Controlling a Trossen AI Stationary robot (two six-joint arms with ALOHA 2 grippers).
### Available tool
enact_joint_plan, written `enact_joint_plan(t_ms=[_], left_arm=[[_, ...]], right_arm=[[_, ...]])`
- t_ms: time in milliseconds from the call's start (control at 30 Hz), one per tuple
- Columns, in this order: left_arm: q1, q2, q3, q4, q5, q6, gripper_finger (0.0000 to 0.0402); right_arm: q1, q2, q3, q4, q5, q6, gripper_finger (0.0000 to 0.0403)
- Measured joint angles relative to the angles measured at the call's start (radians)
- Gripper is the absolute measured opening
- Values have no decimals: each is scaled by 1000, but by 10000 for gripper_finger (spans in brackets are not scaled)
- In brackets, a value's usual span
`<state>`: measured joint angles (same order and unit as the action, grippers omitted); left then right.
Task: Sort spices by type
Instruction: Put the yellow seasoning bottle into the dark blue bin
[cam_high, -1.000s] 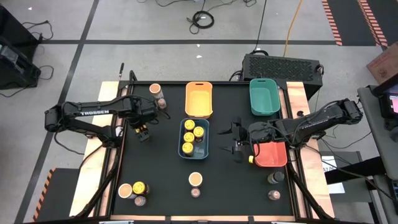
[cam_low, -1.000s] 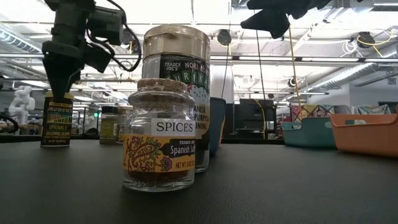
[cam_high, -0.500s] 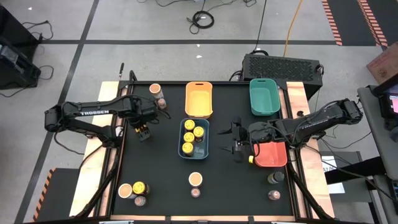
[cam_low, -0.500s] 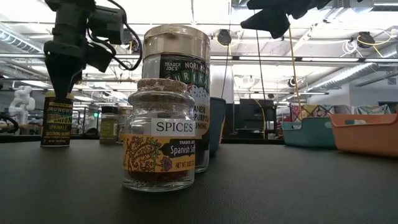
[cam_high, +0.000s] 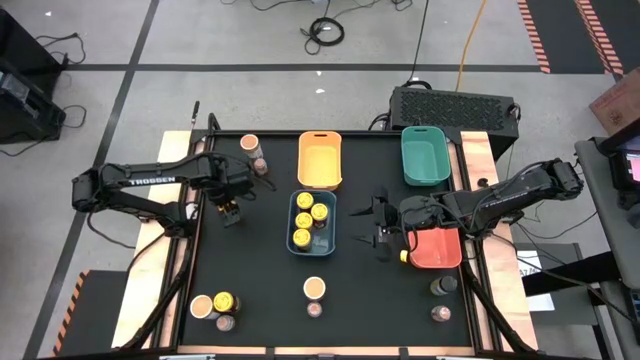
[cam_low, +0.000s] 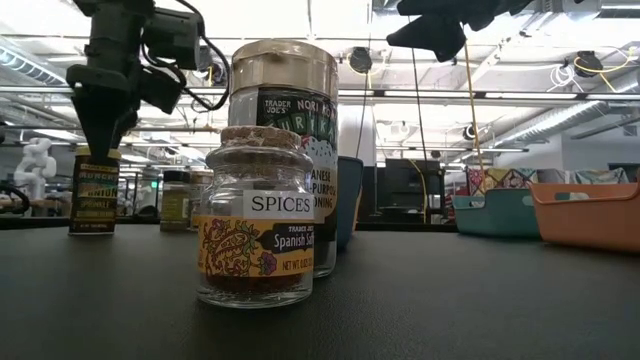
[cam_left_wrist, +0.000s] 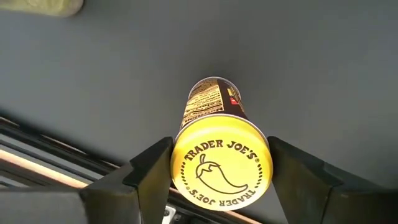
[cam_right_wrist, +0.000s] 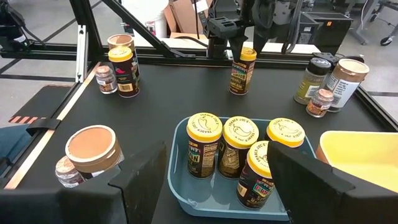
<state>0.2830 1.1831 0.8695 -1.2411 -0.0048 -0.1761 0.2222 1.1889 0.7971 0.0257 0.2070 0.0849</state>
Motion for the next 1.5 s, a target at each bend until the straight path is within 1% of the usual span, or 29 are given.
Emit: enact_joint_plan(t_ms=[133, 267, 367, 600, 700, 833, 967, 1133, 1300, 1500], left_arm=[[-24, -5, 57, 1, 22, -1, 234], [-65, -5, 140, 0, 40, -25, 234], [-108, -5, 216, 1, 75, -51, 234], [-233, -5, 422, 6, 83, -124, 234], [-286, -6, 484, 61, 79, -140, 234], [-345, 15, 508, 187, 75, -131, 234], [-386, 104, 522, 234, 74, -86, 234], [-397, 267, 584, 257, 73, 13, 234], [-395, 414, 709, 253, 78, 133, 234], [-371, 524, 823, 245, 79, 196, 236]], right_arm=[[0, 0, 0, 0, 0, -15, 272], [0, 0, 0, 1, 0, -18, 272], [0, 0, 0, 1, 0, -18, 272], [0, 0, 0, 2, 0, -18, 272], [0, 0, 0, 5, 0, -18, 272], [0, 0, 0, 10, 0, -18, 272], [0, 0, 0, 10, 0, -18, 272], [0, 0, 0, 11, 0, -18, 272], [0, 0, 0, 10, 0, -18, 272], [0, 0, 0, 8, 0, -21, 272]])
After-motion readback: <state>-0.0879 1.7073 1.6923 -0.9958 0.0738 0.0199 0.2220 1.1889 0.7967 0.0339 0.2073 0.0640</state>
